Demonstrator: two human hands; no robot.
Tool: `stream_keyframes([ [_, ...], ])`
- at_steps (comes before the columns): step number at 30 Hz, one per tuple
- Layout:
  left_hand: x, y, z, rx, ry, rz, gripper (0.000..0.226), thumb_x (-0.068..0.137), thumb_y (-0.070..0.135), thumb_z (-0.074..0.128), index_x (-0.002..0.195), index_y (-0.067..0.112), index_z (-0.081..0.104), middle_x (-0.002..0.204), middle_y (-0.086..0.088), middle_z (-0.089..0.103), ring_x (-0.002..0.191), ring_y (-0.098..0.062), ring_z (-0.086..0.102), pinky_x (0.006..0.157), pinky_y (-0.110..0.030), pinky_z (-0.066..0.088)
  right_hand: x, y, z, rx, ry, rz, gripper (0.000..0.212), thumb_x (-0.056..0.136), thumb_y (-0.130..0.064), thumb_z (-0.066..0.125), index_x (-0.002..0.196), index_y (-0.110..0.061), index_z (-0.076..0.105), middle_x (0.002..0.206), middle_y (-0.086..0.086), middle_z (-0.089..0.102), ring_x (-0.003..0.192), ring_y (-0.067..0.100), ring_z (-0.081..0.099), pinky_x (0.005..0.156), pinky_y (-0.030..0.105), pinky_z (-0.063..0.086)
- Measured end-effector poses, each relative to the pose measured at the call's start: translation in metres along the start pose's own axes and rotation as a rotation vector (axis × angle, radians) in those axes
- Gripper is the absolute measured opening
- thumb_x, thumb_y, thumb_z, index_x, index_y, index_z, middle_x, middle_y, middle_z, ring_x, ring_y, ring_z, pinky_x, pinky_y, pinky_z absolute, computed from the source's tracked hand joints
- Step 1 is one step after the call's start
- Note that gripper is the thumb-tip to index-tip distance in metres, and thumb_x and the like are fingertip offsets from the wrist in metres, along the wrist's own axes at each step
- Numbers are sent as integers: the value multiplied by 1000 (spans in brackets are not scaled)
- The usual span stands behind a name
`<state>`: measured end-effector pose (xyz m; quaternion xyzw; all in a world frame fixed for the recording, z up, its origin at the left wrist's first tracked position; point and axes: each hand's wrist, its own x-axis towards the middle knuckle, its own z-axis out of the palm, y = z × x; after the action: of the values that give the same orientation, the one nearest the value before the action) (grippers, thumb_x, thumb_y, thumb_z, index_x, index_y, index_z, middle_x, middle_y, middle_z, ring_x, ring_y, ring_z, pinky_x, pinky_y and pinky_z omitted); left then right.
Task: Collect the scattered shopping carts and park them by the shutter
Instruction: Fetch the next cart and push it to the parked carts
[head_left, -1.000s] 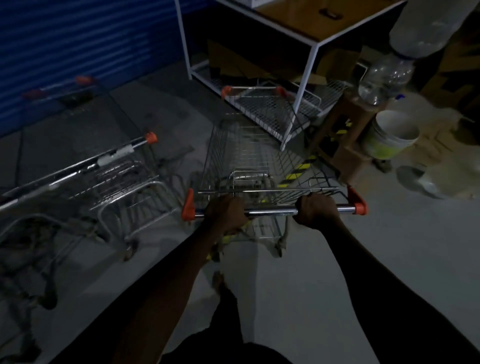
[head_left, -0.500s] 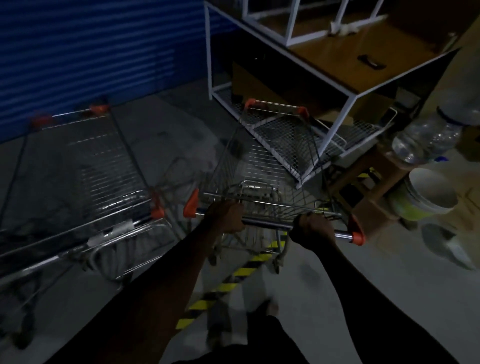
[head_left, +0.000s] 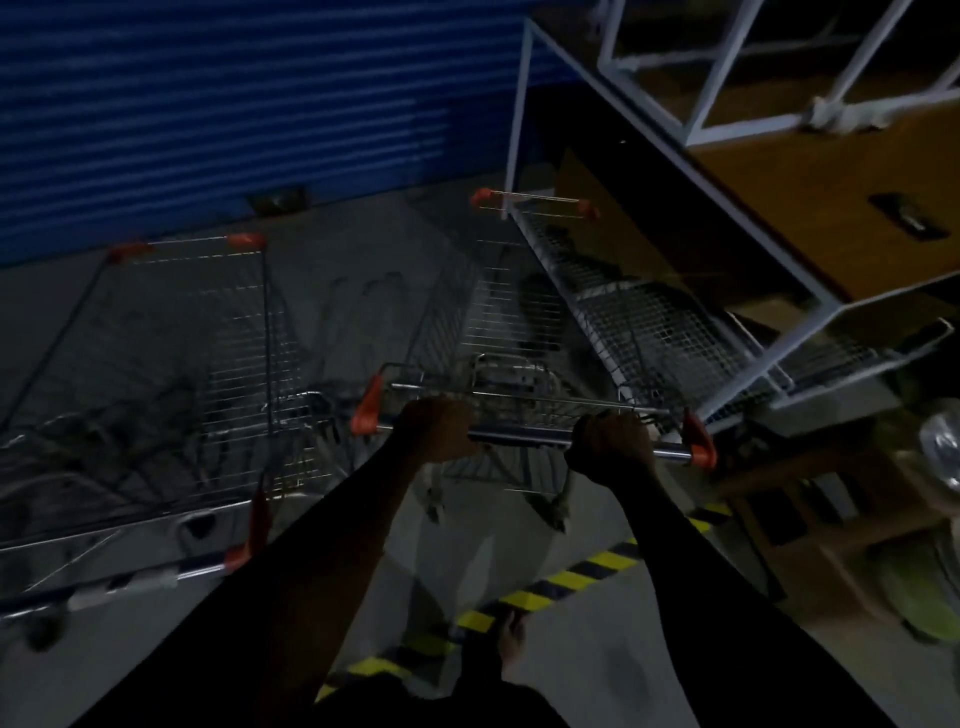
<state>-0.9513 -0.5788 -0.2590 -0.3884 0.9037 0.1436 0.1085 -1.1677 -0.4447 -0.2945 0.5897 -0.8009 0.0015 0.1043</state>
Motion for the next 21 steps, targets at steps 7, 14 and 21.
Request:
stream_keyframes([
  [7, 45, -31, -17, -15, -45, -148, 48, 73, 52, 52, 101, 16, 68, 105, -9, 68, 100, -29, 64, 85, -36, 50, 91, -5, 11, 289, -74, -50, 59, 91, -20, 18, 60, 5, 62, 56, 23, 57, 51, 33, 60, 45, 27, 40],
  [14, 79, -94, -29, 108, -22, -183, 53, 76, 60, 45, 103, 20, 69, 101, -3, 69, 96, -24, 65, 81, -33, 48, 158, -46, 9, -37, -261, -128, 34, 49, -45, 78, 57, -16, 62, 54, 5, 59, 45, 25, 58, 50, 24, 42],
  [21, 107, -149, -39, 87, 45, -210, 52, 73, 58, 48, 99, 18, 69, 101, -5, 69, 100, -26, 63, 84, -34, 47, 214, -80, 11, 37, -236, -208, 25, 72, -40, 64, 80, -17, 67, 80, 6, 69, 74, 28, 67, 65, 31, 49],
])
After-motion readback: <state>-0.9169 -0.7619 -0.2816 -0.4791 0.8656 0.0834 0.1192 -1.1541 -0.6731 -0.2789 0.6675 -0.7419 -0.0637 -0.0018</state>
